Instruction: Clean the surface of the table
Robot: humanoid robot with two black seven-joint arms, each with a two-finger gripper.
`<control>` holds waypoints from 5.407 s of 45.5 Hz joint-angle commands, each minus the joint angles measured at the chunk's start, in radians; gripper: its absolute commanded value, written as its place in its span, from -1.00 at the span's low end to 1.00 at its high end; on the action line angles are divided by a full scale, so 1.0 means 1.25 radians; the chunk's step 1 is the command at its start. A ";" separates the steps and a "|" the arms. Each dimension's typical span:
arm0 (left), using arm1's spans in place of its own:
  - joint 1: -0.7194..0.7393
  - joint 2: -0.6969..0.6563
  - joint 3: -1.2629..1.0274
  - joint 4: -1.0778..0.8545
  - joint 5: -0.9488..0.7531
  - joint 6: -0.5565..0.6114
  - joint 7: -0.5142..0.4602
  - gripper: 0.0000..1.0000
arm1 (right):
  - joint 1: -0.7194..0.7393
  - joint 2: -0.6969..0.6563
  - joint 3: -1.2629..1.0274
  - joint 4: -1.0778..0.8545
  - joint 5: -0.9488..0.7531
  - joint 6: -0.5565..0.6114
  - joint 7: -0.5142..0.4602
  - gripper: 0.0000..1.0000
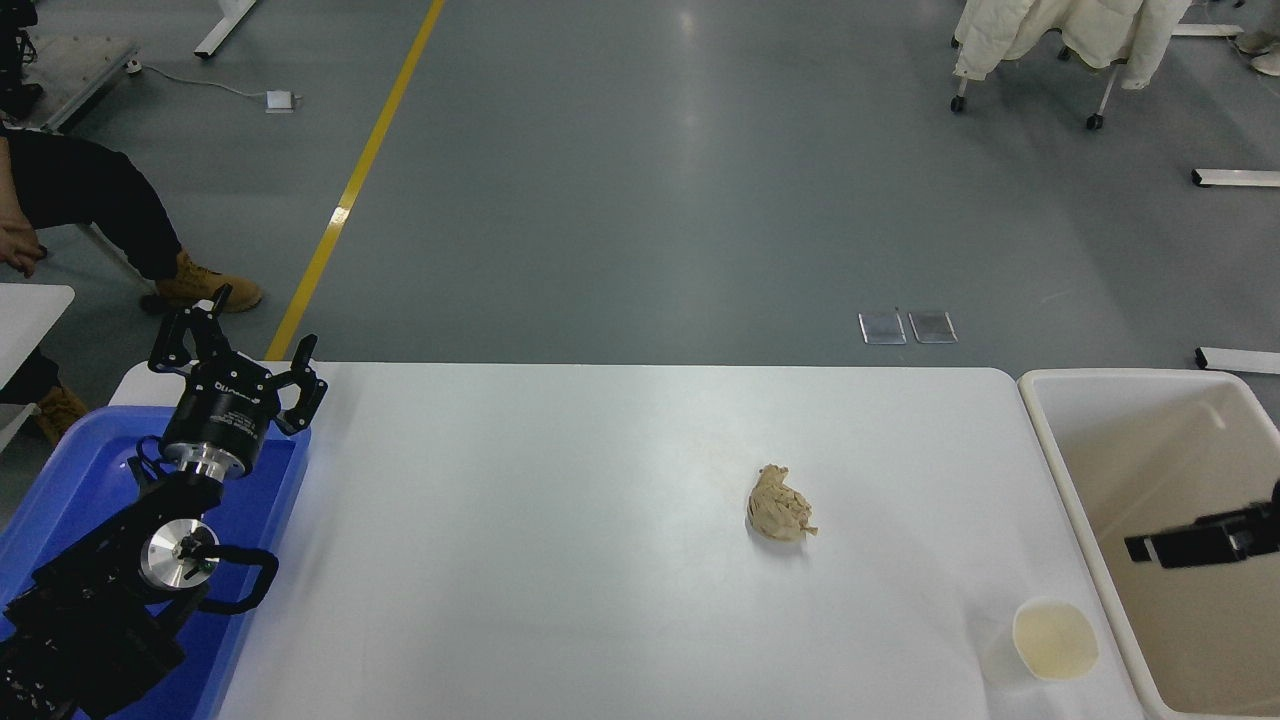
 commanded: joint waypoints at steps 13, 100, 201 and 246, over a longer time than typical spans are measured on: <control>0.000 -0.001 0.000 0.000 0.000 0.000 0.000 1.00 | -0.134 0.081 0.061 0.000 -0.008 -0.067 -0.007 0.98; 0.000 -0.001 0.000 0.000 0.000 0.000 0.000 1.00 | -0.143 0.138 0.336 -0.122 0.172 -0.148 0.083 -1.00; 0.000 -0.001 0.000 0.000 0.000 -0.001 0.000 1.00 | -0.523 0.577 0.394 -0.989 0.764 -0.086 -0.320 -0.70; 0.000 -0.001 0.000 0.000 -0.001 -0.001 0.000 1.00 | -0.297 0.465 0.520 -0.798 0.812 -0.136 -0.319 0.98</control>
